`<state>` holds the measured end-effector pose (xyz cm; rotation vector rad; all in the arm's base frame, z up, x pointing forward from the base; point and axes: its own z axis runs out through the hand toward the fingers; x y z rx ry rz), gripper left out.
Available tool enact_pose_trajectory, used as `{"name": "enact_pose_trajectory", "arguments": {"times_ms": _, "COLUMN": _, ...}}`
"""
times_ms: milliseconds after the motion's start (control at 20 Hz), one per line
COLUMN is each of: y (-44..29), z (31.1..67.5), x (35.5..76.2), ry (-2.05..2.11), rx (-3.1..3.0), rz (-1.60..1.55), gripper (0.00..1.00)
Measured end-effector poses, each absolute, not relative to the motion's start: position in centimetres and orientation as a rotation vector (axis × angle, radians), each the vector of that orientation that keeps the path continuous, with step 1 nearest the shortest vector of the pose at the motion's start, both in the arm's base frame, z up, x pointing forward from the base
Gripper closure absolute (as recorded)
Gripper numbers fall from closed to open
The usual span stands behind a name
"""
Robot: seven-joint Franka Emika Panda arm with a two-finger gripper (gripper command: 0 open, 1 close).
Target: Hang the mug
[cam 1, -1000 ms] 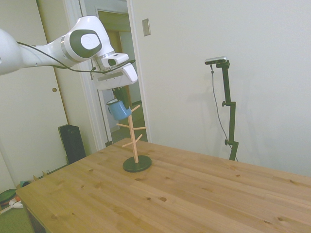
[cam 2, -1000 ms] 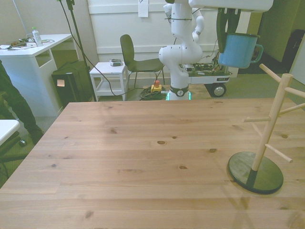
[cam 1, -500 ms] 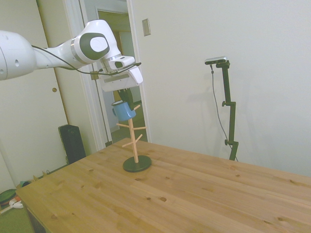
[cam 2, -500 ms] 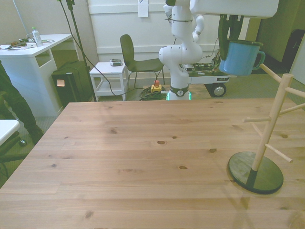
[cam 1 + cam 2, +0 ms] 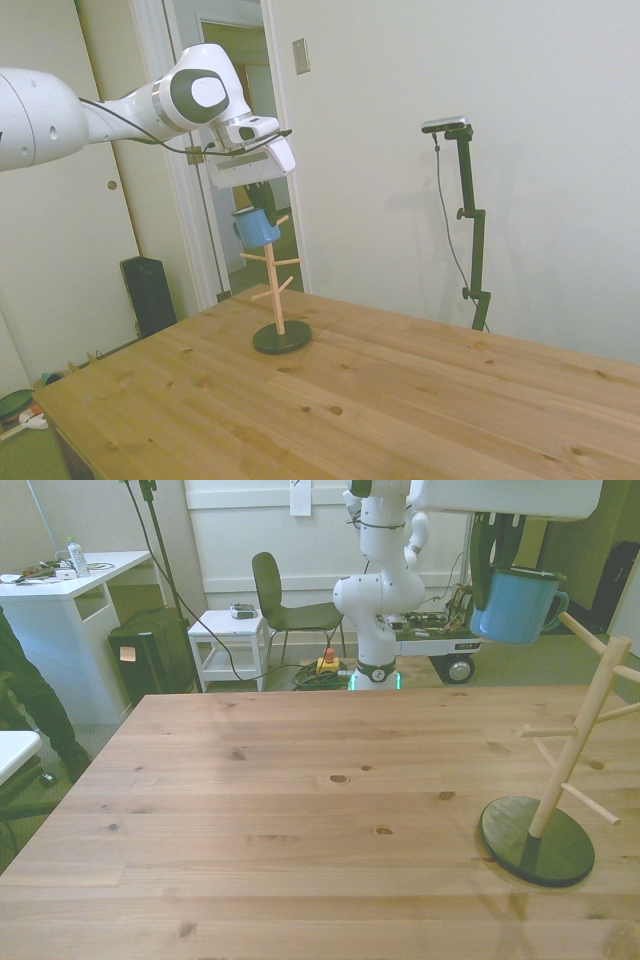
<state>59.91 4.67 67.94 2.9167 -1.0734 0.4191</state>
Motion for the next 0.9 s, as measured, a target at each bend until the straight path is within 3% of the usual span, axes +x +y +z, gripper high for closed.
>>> {"name": "enact_pose_trajectory", "arguments": {"times_ms": 900, "y": 4.69, "z": 66.99, "x": 60.08, "ry": -1.07, "rx": 2.913, "rz": 0.392, "gripper": 1.0}}
